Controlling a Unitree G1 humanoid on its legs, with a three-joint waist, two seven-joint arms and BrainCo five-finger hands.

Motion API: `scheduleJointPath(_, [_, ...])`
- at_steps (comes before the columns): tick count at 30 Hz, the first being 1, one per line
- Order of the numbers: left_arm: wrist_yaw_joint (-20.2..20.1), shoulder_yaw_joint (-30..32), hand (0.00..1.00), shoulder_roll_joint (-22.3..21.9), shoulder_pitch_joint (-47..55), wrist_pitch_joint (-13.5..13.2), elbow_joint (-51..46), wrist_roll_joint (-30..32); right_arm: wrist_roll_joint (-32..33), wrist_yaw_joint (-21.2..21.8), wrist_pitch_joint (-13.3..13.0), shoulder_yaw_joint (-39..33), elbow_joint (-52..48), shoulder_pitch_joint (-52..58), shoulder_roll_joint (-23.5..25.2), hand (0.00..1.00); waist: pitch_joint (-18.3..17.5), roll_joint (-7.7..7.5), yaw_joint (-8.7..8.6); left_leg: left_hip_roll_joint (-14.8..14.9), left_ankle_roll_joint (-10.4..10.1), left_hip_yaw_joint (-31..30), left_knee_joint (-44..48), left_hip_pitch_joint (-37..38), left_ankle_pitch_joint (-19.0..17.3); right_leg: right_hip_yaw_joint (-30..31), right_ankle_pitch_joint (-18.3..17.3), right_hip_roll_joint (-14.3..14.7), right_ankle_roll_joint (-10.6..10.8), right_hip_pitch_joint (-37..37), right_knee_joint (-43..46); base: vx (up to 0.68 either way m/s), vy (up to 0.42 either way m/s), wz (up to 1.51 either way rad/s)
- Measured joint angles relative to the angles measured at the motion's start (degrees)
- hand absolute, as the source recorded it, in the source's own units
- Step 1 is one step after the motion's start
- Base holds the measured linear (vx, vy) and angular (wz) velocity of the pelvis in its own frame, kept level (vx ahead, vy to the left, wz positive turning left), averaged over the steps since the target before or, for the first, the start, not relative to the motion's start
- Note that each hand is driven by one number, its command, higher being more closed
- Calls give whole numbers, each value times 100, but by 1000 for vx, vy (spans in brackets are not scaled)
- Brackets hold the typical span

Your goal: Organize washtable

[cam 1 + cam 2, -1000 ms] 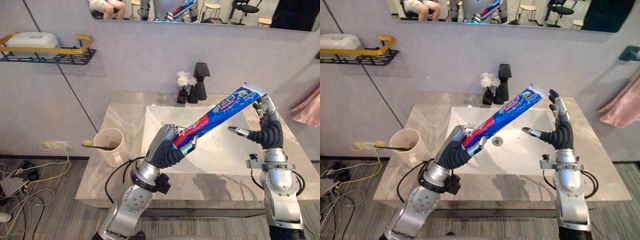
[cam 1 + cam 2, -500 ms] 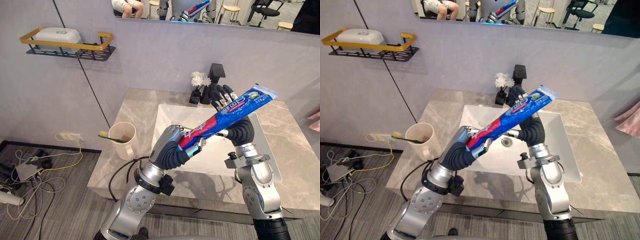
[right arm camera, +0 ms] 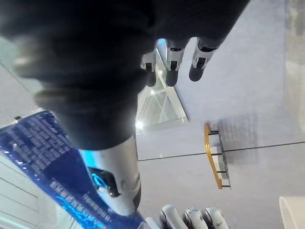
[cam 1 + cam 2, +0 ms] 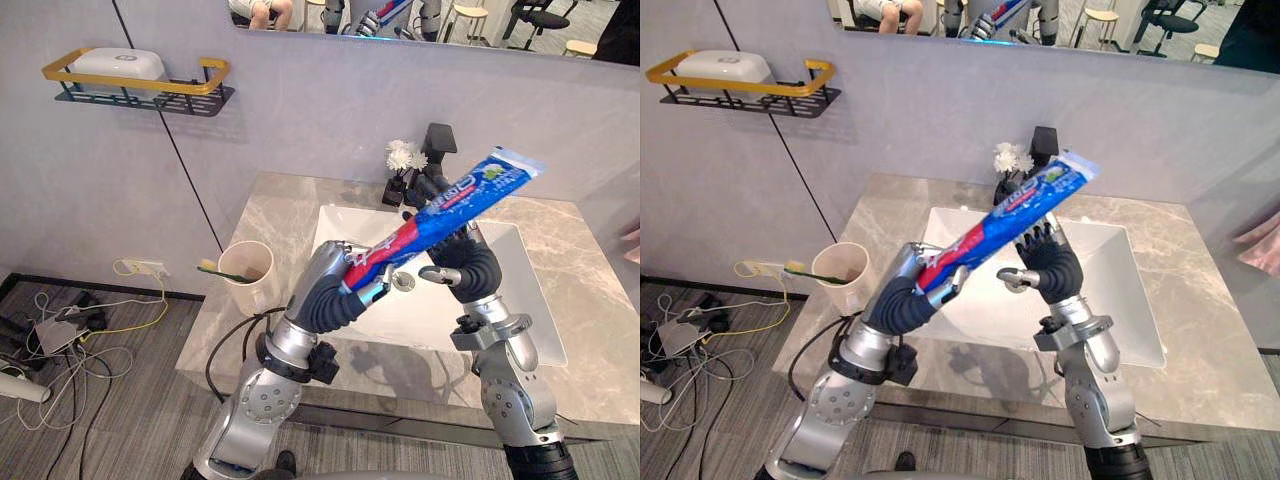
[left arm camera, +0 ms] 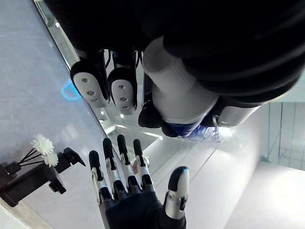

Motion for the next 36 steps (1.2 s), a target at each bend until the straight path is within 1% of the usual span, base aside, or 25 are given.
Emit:
scheduleJointPath(6, [145, 150, 100, -5, 214, -1, -216, -34, 15, 13, 45, 46, -11, 81, 167, 0, -2, -2, 13, 10, 0, 61, -58, 76, 0, 63, 3, 2, 5, 7, 0, -15, -3, -5])
scheduleJointPath(9, [151, 151, 100, -5, 214, 0, -216, -33, 159, 15, 55, 171, -106, 80, 204, 0, -7, -14, 12, 9, 0, 80, -70, 77, -1, 80, 5, 0, 7, 0, -2, -6, -1, -3])
scheduleJointPath(16, [172, 148, 100, -23, 214, 1, -212, -139, 919, -34, 64, 298, -127, 38, 393, 0, -16, -28, 12, 8, 1, 98, -77, 75, -1, 86, 5, 1, 8, -4, -13, 0, 0, 0])
scheduleJointPath(23, [201, 136, 100, -24, 218, 2, -101, -228, 1354, -66, 69, 668, -286, -100, 505, 0, -16, -28, 27, 9, 1, 98, -78, 74, -2, 88, 5, 2, 9, -4, -12, 0, 0, 0])
scheduleJointPath(27, [199, 132, 100, -24, 280, 13, -1, -328, 1399, -141, 84, 731, -343, -251, 549, 0, -17, -34, 18, 9, 1, 101, -79, 76, -2, 90, 6, 1, 9, -4, -12, 0, 0, 0])
scheduleJointPath(36, [197, 136, 100, -58, 430, 19, 22, -503, 1399, -153, 115, 816, -338, -281, 697, 0, -17, -37, 28, 11, 1, 106, -86, 78, -1, 91, 6, 3, 9, -5, -13, 0, 0, 0])
